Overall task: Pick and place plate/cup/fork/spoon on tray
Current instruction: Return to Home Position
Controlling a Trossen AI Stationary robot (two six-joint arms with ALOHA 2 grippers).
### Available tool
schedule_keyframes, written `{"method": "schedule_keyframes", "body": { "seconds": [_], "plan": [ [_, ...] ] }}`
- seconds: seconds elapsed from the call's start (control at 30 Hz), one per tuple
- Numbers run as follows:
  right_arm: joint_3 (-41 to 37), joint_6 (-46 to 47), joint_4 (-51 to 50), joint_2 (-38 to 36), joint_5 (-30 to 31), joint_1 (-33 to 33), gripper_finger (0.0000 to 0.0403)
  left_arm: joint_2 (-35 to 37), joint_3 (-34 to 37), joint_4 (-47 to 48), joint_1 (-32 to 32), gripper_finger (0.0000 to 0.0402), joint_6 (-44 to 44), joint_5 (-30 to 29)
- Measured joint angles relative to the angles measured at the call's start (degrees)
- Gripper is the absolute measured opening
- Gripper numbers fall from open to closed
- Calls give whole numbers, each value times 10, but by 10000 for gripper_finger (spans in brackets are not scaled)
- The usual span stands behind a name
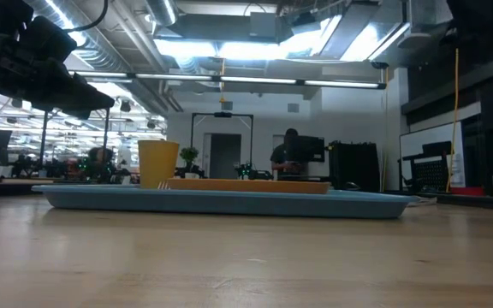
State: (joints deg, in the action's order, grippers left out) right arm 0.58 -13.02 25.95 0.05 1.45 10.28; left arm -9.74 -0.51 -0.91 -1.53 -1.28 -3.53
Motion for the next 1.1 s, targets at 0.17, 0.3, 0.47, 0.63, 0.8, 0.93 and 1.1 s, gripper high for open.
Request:
{"method": "schedule_keyframes", "body": {
  "seconds": [0.17,0.3,0.47,0.63,0.8,0.93,1.1],
  "plan": [
    [-2,-13,-55,0,-24,0,14,0,0,0,0,47,0,0],
    [-2,25,-111,0,18,-4,14,0,0,0,0,47,0,0],
    [-2,38,-148,0,15,-19,14,0,0,0,0,47,0,0],
    [-2,62,-230,0,15,-37,14,0,0,0,0,47,0,0],
    [-2,52,-242,2,14,-62,14,0,0,0,0,47,0,0],
    [-2,37,-246,6,-20,-81,14,0,0,0,0,47,0,0],
    [-2,70,-247,41,-30,-86,14,0,0,0,0,47,0,0]
  ]
}}
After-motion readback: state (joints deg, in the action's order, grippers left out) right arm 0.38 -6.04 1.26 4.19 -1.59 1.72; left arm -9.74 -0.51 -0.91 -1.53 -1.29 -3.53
